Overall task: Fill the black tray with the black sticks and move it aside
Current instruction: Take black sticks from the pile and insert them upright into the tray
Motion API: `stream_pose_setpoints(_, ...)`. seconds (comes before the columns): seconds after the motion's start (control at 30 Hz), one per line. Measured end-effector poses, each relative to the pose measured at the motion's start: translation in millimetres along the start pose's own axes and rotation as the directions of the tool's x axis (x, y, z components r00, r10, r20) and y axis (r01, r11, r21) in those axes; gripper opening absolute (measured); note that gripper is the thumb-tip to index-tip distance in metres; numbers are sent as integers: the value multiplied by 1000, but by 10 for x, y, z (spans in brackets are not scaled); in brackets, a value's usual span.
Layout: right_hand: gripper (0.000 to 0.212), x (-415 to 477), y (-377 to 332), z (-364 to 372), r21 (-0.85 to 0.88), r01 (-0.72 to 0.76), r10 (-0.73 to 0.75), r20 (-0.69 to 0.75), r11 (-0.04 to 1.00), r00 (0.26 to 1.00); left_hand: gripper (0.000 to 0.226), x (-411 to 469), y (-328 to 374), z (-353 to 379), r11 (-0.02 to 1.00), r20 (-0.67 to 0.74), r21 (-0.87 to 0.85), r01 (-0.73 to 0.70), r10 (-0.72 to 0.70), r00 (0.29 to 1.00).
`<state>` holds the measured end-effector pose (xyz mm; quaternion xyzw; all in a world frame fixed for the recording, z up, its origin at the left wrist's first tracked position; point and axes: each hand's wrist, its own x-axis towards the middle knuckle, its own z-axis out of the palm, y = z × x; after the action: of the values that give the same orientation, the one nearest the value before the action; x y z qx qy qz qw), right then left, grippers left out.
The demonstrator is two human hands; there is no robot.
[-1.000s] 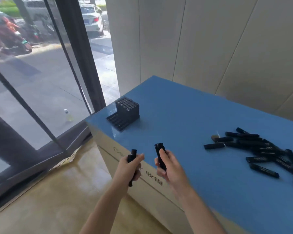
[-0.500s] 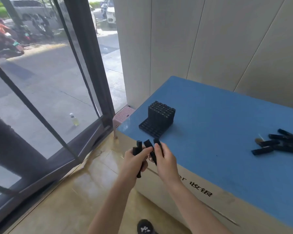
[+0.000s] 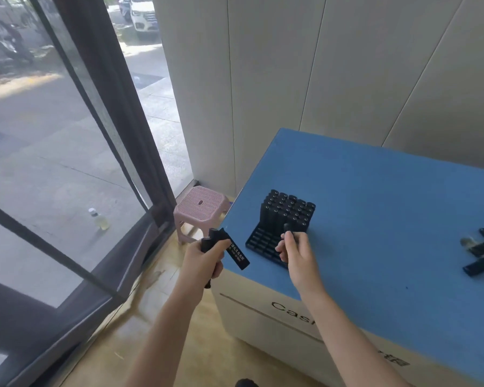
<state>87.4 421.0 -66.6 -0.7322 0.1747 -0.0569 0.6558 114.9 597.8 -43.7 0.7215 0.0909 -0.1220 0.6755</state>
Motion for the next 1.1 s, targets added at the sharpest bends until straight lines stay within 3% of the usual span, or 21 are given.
stream_pose_setpoints(0.2,27,229,1,136,-325,201,-268,-176,924,947,31,489,52,-123,997,128,77,4,-14,992)
stream_pose_setpoints(0.33,16,318,-118,229,-246,216,-275,-237,945,932,21,780,134,-205,996,204,91,4,-22,979)
stream_pose_setpoints(0.4,8,356,-160,284,-270,219,-284,-230,937,931,16,913,170,-261,995,254,101,5,-30,967)
stream_pose_setpoints(0.5,20,416,-203,359,-365,233,-331,-234,901,914,13,1085,227,-333,993,321,117,-14,-25,947)
stream_pose_setpoints(0.7,18,501,-219,465,-599,229,-420,-199,768,885,19,1287,285,-367,990,426,137,-37,-25,904)
stream_pose_setpoints(1.0,18,544,-259,466,-733,235,-505,-169,639,847,14,1379,233,-279,989,461,148,-14,-56,885)
stream_pose_setpoints(1.1,15,542,-227,465,-752,277,-513,-94,598,853,14,1384,224,-263,991,458,134,-12,-51,887)
